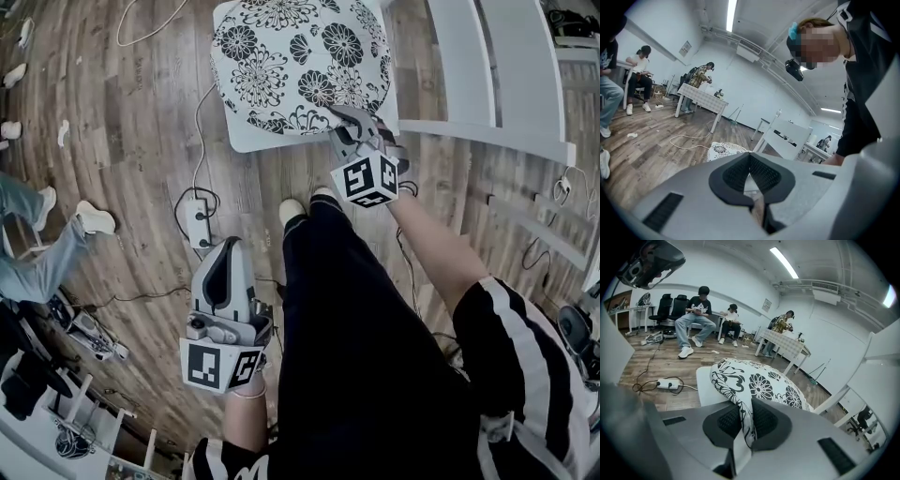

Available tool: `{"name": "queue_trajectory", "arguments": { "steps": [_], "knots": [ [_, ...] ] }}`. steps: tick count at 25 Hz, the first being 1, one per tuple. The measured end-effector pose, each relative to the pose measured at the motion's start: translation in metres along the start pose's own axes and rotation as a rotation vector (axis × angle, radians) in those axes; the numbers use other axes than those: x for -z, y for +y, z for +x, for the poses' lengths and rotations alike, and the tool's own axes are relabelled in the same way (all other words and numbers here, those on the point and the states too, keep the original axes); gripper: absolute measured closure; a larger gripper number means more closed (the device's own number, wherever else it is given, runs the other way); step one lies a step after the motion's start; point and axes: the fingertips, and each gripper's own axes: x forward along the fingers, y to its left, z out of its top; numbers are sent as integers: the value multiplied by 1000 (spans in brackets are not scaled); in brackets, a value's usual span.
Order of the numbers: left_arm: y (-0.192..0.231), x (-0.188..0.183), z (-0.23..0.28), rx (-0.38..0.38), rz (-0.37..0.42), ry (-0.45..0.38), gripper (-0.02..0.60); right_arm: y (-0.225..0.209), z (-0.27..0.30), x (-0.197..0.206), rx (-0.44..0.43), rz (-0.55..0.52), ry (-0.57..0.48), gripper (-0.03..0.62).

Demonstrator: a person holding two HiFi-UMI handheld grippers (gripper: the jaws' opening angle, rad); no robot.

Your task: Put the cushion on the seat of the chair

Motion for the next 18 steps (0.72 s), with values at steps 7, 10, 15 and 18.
{"name": "queue_trajectory", "arguments": {
  "steps": [7,10,15,18],
  "knots": [
    [0,6,8,10,50,39,578,11,11,14,-45,-61,33,562],
    [1,7,13,16,45,42,578,15,16,20,-60,-83,53,562],
    [-1,14,15,21,32,51,578,21,22,28,-78,-106,73,563],
    [0,16,15,20,37,61,578,23,25,31,-88,-113,87,563]
  ]
}}
